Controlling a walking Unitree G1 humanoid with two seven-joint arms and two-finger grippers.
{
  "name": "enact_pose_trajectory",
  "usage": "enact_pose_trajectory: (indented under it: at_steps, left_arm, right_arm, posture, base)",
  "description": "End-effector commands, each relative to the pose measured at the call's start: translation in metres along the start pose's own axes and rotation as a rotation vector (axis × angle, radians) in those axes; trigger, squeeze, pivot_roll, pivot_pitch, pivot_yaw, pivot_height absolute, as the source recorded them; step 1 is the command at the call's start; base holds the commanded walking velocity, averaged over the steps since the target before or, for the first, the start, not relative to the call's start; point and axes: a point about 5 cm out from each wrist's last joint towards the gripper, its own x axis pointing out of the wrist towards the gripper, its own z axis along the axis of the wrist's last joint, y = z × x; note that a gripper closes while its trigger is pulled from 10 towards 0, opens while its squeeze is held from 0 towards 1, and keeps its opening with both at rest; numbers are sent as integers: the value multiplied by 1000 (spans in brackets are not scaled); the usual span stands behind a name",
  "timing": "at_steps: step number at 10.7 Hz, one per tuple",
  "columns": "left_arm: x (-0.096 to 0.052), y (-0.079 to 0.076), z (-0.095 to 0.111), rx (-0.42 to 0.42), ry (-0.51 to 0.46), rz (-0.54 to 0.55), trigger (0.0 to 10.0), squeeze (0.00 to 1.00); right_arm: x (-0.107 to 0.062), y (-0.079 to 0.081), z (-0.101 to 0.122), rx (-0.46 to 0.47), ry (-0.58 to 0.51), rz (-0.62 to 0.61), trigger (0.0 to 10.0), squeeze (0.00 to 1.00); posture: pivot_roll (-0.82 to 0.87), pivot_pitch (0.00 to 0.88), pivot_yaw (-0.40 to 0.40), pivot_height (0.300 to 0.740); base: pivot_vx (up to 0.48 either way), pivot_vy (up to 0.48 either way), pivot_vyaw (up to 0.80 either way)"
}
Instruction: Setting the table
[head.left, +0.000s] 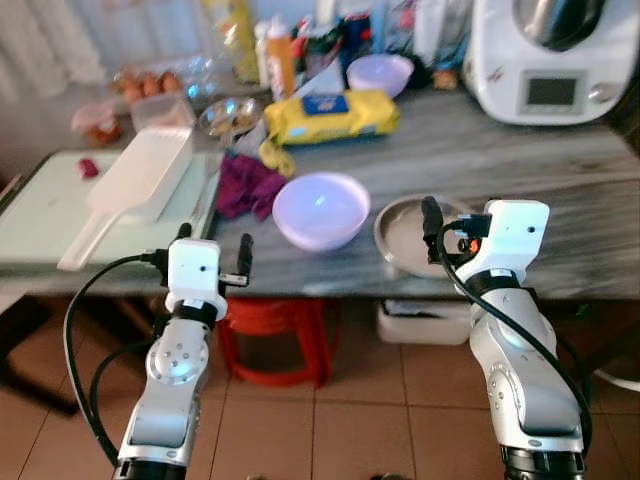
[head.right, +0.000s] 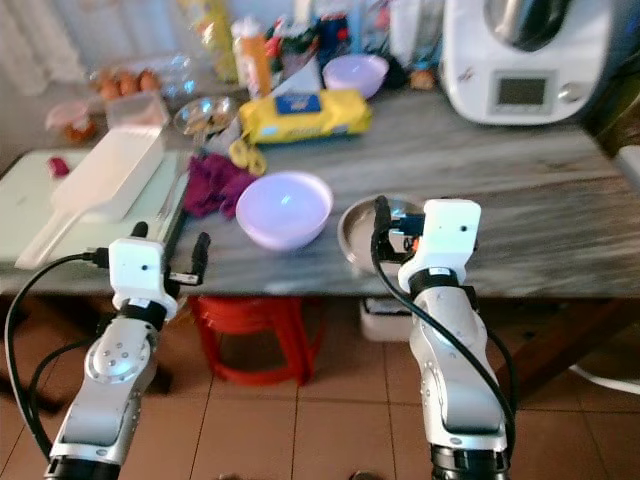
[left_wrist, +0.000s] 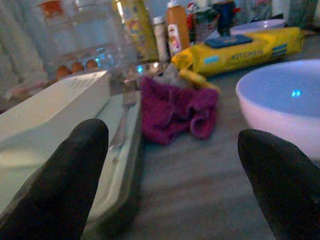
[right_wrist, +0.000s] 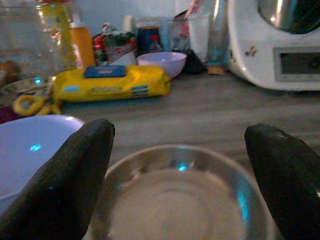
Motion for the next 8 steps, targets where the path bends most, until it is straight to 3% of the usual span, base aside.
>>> enact_pose_trajectory:
  at_steps: [1,4,6,8]
  left_arm:
    - [-1,4,-1,14,11,9,10000,0]
    - [0,4,0,21,10,0,10000,0]
    - [1,2,0,19,11,-7,10000,0]
    - [1,2,0,19,13,-8,10000,0]
  right_arm:
    - [2,3,1,5,4,-10,10000,0]
    - [3,4,4,26,-31,33,10000,0]
    - [0,3,-3,82,12,29,10000,0]
    - [1,2,-5,45,25,11,10000,0]
  posture:
    - [-149,72,86,740]
    - [-151,75,91,740]
    - [-152,81,92,740]
    - [-151,82,91,740]
  base:
    - [-274,0,0]
    - [-289,0,0]
    - [-289,0,0]
    - [-291,0,0]
